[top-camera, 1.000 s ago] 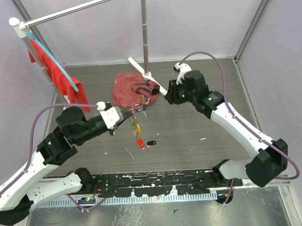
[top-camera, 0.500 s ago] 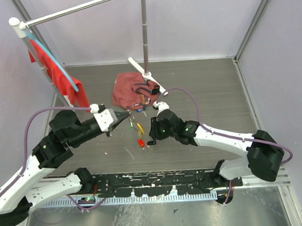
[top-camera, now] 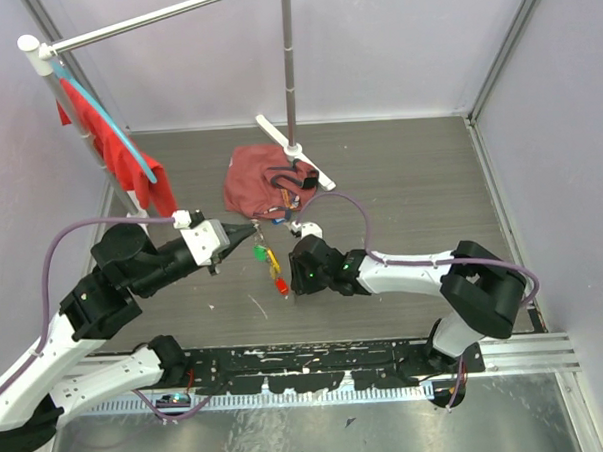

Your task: Put the keys on the keyring

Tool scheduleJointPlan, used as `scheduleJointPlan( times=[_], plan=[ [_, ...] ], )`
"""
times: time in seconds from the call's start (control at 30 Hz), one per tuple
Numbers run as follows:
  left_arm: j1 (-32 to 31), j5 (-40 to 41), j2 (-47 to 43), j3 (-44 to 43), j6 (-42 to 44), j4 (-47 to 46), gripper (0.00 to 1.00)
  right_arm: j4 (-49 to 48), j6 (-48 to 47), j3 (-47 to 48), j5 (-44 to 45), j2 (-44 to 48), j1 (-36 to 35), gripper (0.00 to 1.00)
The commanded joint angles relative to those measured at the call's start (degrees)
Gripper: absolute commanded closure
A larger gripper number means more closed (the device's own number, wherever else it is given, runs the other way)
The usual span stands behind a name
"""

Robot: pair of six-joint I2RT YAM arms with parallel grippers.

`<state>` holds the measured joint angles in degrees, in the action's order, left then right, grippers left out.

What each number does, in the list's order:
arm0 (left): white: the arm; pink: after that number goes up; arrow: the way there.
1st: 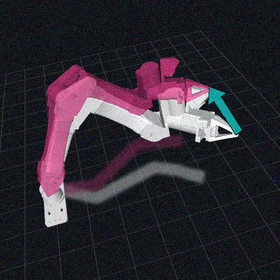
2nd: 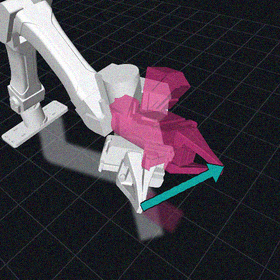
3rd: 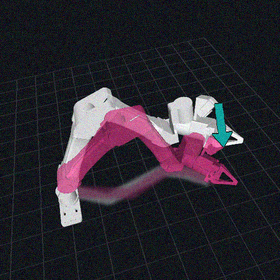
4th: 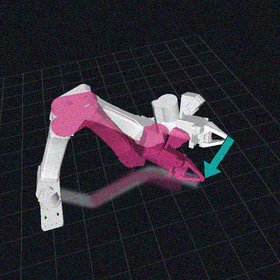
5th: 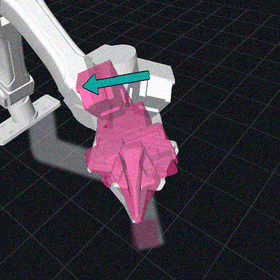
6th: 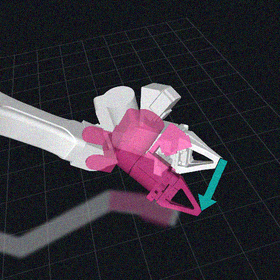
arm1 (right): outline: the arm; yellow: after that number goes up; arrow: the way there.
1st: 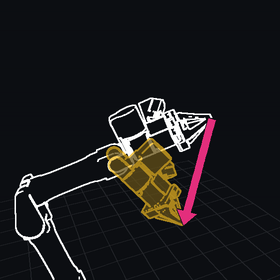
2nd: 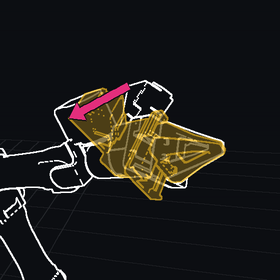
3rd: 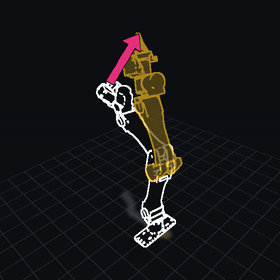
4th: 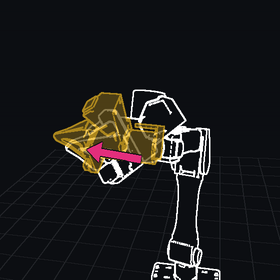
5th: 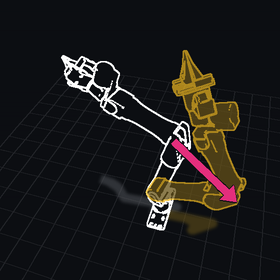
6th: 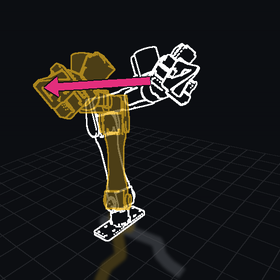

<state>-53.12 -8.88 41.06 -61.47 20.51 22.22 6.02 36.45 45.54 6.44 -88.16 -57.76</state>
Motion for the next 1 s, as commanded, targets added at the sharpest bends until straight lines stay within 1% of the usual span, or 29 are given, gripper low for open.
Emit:
scheduleJointPlan(
  times=[0.0,0.2,0.5,0.97],
  plan=[
    [0.2,-0.1,-0.8,0.6,0.3,-1.0,1.00,-1.9,1.3,3.4,1.0,-0.7,-0.3,0.64],
    [0.2,-0.6,-0.6,0.7,0.4,-1.0,1.00,-2.9,0.9,4.2,0.6,-2.8,-0.5,0.65],
    [0.2,-0.5,-1.2,0.9,0.5,-1.2,1.00,-0.9,0.0,6.4,2.6,-5.0,-0.6,0.72],
    [0.2,-1.0,-1.1,1.1,0.5,-1.5,1.00,1.9,-0.9,7.8,3.1,-6.7,-0.6,0.73]
  ],
)
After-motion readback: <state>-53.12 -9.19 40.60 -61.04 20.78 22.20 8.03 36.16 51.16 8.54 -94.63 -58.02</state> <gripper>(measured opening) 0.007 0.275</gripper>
